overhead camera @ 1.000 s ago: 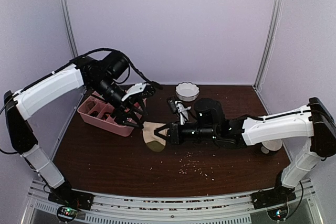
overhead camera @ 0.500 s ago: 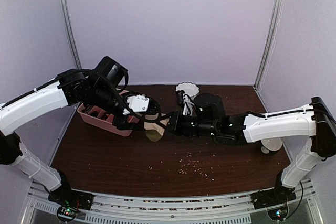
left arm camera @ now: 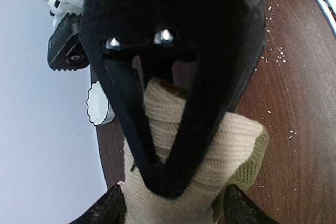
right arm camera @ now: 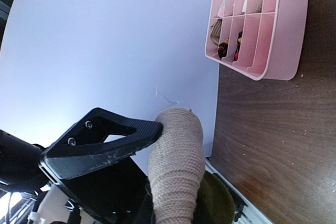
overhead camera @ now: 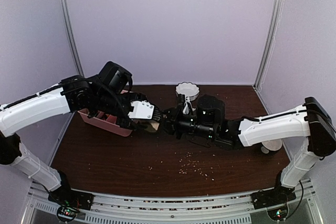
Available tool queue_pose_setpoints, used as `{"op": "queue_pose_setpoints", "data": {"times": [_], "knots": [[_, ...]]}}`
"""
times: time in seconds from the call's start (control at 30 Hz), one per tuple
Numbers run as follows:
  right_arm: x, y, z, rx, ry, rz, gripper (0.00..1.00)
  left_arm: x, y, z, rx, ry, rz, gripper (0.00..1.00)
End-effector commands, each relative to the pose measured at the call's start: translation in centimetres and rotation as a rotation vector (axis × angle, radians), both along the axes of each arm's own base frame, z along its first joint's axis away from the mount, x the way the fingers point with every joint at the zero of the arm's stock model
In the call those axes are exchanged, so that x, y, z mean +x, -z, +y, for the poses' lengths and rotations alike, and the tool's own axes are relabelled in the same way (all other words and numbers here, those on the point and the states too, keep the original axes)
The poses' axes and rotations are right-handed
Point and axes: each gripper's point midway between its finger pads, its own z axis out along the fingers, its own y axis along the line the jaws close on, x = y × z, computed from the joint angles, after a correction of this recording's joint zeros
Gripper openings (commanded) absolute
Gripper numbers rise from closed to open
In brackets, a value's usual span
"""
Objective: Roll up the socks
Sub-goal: Roll the sock.
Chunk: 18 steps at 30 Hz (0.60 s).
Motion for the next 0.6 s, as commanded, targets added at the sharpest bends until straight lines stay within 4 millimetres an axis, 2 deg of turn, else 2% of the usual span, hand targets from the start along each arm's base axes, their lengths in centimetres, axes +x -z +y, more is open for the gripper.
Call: {"op": "queue_pose_setpoints", "data": {"times": [0.0, 0.17, 0.3, 0.57], "knots": [[-1.0, -1.8, 0.8, 0.135, -0.045, 0.048, 0.0, 1.8, -1.4, 0.1, -0.003, -0.041, -0.148, 0.66], [-1.3, -2.2, 1.4, 0.21, -0.073, 0.09, 0.0, 2.9, -1.0, 0.9, 0.055, -0.063, -0.246, 0.61], [-1.6, -1.9, 1.7, 0.228, -0.088, 0.109, 0.0, 3.9, -1.1, 1.5, 0.067, -0.109, -0.309, 0.51], [-1.4, -1.1, 1.5, 0.233, -0.07, 0.146, 0.01, 4.3, -3.0, 1.7, 0.045, -0.146, -0.331, 0.11]]}}
